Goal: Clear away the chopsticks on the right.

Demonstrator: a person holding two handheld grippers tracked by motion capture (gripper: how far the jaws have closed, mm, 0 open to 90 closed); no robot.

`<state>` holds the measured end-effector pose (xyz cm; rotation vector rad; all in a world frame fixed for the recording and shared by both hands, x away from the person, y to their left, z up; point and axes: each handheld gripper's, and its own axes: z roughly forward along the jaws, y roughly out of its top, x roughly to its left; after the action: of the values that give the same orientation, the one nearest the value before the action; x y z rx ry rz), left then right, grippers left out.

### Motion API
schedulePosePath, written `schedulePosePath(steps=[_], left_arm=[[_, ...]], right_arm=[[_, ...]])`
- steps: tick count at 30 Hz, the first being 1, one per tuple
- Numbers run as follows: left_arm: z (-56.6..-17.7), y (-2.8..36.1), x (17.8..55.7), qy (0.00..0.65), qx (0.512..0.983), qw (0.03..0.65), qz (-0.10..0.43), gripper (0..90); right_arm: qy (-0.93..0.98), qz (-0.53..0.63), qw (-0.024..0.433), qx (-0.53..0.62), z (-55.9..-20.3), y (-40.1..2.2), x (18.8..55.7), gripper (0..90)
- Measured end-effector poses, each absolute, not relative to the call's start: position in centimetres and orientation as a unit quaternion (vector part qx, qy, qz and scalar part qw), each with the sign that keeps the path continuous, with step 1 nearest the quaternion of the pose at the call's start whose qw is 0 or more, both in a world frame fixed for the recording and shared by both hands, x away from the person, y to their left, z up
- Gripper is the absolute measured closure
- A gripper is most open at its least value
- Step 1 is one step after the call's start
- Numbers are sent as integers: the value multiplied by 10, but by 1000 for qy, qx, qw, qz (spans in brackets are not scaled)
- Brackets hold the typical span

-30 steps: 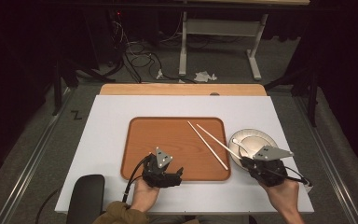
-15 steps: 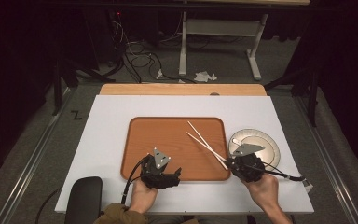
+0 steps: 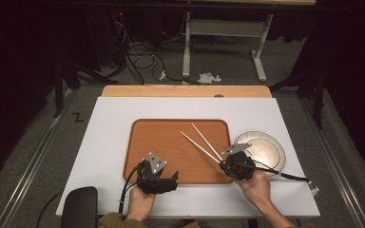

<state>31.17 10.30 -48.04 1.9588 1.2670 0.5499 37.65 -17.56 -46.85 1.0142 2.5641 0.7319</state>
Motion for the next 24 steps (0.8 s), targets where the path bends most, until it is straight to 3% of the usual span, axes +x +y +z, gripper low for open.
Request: schedulePosePath(steps=[24], left_arm=[[-480, 113, 304, 510, 749, 360, 224, 164]], right_arm=[[904, 249, 136, 321, -476, -164, 385, 773]])
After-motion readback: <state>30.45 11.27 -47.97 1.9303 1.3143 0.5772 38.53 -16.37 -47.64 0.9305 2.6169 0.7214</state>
